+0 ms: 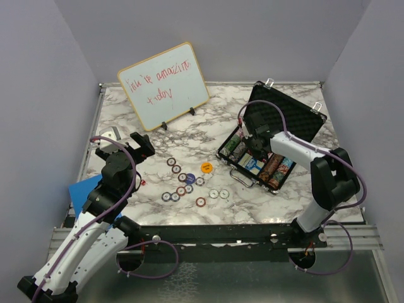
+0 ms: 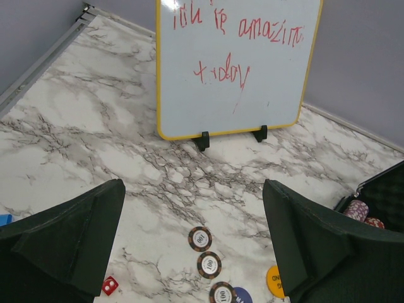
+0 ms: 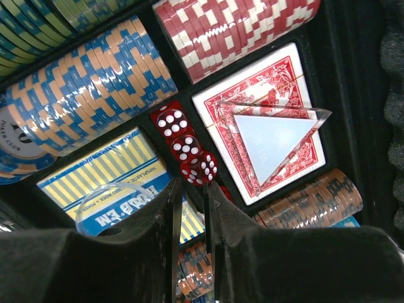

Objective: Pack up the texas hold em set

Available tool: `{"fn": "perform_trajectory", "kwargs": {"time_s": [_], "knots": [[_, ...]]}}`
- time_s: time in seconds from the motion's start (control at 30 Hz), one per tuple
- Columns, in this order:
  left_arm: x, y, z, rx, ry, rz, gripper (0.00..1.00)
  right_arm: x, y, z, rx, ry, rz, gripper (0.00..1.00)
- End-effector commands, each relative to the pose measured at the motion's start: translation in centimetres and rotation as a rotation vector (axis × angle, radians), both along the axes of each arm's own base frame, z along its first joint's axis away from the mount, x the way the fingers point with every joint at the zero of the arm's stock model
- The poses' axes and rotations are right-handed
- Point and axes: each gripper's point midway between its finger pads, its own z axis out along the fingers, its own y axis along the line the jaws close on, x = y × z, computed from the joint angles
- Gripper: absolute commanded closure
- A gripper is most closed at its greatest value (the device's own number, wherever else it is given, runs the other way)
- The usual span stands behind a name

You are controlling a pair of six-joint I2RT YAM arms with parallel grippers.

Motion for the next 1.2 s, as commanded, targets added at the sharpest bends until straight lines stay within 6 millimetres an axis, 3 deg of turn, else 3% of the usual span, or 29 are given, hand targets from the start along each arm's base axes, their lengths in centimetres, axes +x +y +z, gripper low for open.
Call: {"fn": "perform_trajectory", "kwargs": {"time_s": [0.0, 0.37, 0.63, 0.83, 0.97, 1.17], "knots": [[0.1, -0.3, 0.1, 0.004, -0.008, -0.017, 0.01, 0.6, -0.3, -0.6, -0.046, 0.018, 0.046, 0.74], [0.2, -0.4, 0.2, 0.002, -0.008, -0.018, 0.01, 1.6, -0.9, -1.8, -0.099, -0.011, 0.049, 0.82], [0.1, -0.3, 0.1, 0.003, -0.009, -0.019, 0.01, -1.1, 2.3, -0.9, 0.091, 0.082, 0.165, 0.86], [0.2, -0.5, 0.2, 0.003, -0.007, -0.023, 0.01, -2.3, 3.3, -0.4, 0.154, 0.134, 0.191, 0.86], [0.1, -0.4, 0.1, 0.004, -0.006, -0.021, 0.01, -1.5, 3.2, 0.7, 0.162, 0.081, 0.137, 0.86], [0.1, -0.4, 0.0, 0.002, -0.005, -0.020, 0.01, 1.2, 1.4, 3.6, 0.130, -0.095, -0.056, 0.77]]}}
